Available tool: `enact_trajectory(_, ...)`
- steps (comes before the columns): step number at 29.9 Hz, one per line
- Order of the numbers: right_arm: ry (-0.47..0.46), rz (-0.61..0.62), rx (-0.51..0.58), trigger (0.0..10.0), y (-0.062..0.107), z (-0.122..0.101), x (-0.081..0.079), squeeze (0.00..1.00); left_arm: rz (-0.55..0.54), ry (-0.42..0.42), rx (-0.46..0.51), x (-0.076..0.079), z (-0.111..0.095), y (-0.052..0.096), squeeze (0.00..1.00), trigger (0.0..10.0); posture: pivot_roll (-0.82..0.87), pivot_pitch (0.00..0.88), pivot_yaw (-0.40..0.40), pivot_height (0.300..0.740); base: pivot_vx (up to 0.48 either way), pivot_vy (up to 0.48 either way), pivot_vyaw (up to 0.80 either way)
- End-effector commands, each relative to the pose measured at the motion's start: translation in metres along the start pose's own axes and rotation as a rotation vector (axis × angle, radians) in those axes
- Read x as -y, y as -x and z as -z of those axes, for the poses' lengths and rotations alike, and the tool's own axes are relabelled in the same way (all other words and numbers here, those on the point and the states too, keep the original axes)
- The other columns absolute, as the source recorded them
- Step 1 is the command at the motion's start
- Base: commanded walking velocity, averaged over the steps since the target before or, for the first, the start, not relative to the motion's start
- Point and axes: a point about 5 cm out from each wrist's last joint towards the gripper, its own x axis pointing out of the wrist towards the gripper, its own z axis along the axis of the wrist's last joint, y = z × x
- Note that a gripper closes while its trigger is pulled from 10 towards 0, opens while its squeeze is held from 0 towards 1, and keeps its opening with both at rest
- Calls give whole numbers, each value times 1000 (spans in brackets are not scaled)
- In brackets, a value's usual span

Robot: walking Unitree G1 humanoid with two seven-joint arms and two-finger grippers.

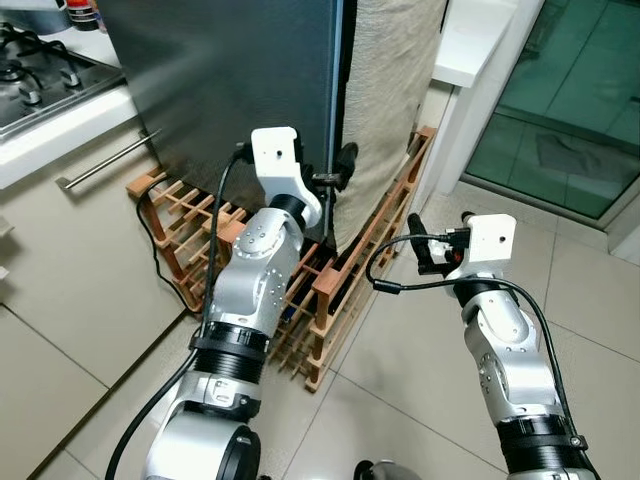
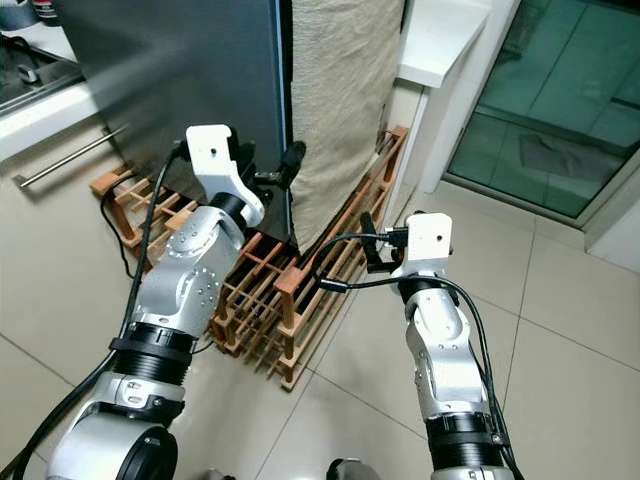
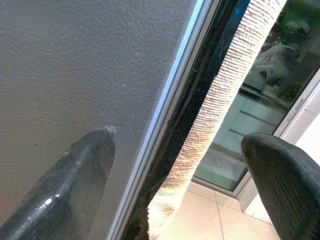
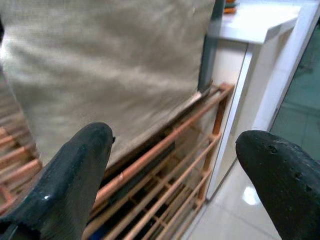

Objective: Restocking fridge

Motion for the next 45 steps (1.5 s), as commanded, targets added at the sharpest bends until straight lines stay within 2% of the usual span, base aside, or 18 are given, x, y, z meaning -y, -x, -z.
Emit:
enact_trajectory(1, -8, -34, 2, 10000, 1, -4, 0, 0, 31, 1, 5, 8, -1, -4, 0, 10000, -113, 54, 3, 740, 0, 0, 0)
enact_trajectory(4, -18, -117, -24, 10000, 3, -1, -9, 0, 59, 5, 6, 14, -1, -7, 0, 10000, -113, 53, 4, 740, 0, 0, 0)
enact_trajectory(17, -30, -132, -33, 10000, 7, 2, -13, 0, 82, 4, 2, 20, 6, -13, 0, 10000, -119, 41, 16, 740, 0, 0, 0)
enact_trajectory(24, -24, -118, -47, 10000, 9, 6, -5, 0, 134, 4, 14, 29, 6, -14, 0, 10000, -127, 35, 21, 740, 0, 0, 0)
enact_trajectory(29, -21, -115, -56, 10000, 11, 8, -6, 0, 159, -34, 13, 34, 9, -17, 0, 10000, -131, 32, 24, 740, 0, 0, 0)
enact_trajectory(38, -20, -122, -50, 10000, 15, 7, -8, 0, 134, -87, 14, 30, 5, -28, 0, 10000, -146, 53, 36, 740, 0, 0, 0)
enact_trajectory(45, -17, -117, -51, 10000, 19, 7, -8, 0, 129, -75, 28, 31, -1, -34, 0, 10000, -155, 68, 35, 740, 0, 0, 0)
